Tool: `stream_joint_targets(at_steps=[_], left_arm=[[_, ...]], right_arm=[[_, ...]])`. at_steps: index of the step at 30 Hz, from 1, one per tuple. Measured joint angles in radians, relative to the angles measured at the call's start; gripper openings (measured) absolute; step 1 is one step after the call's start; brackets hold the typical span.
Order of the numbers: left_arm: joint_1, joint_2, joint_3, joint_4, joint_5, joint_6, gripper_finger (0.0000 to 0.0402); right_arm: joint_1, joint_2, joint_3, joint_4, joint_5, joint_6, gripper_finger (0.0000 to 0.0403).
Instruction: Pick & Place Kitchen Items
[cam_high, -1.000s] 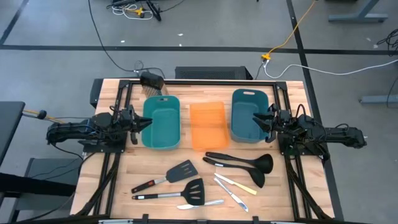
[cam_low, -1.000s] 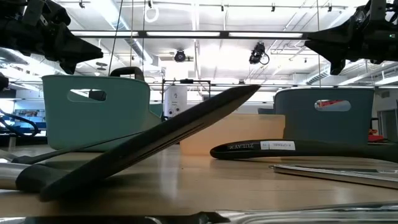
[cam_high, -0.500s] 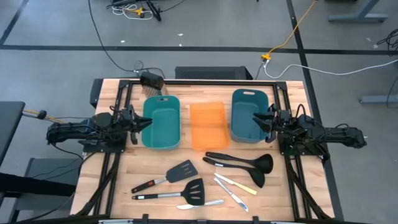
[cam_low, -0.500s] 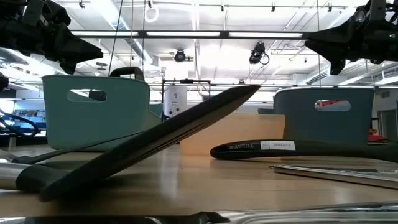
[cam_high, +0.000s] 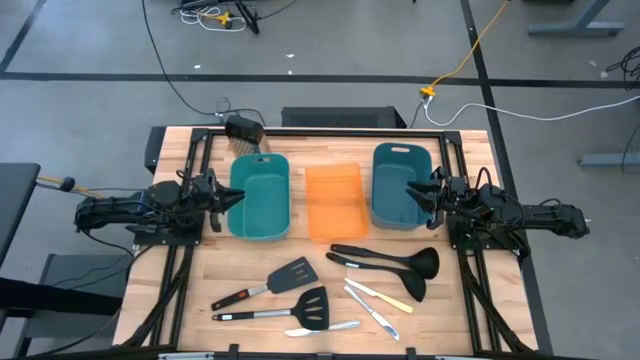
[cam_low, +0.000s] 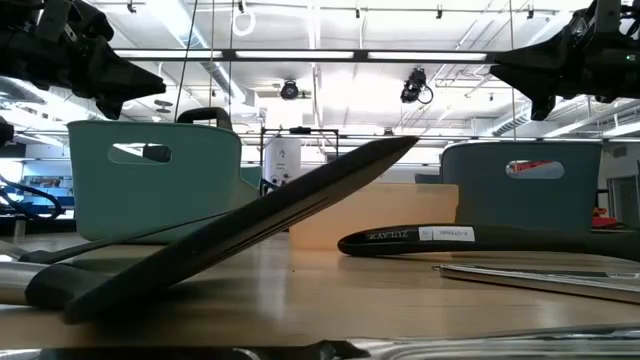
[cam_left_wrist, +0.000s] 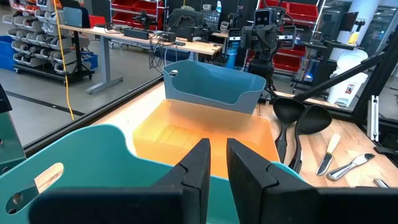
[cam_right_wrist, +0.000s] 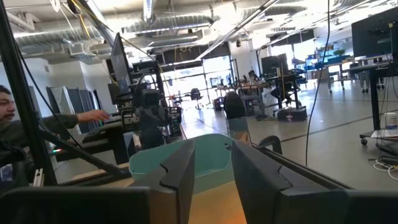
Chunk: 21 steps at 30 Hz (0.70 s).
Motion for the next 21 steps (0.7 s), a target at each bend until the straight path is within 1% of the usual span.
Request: stream_joint_targets(at_steps=[21], left_arm=[[0.000, 0.000, 0.000, 0.000, 0.000, 0.000, 0.0058]], right_arm=[[0.000, 0.000, 0.000, 0.000, 0.000, 0.000, 0.0116]])
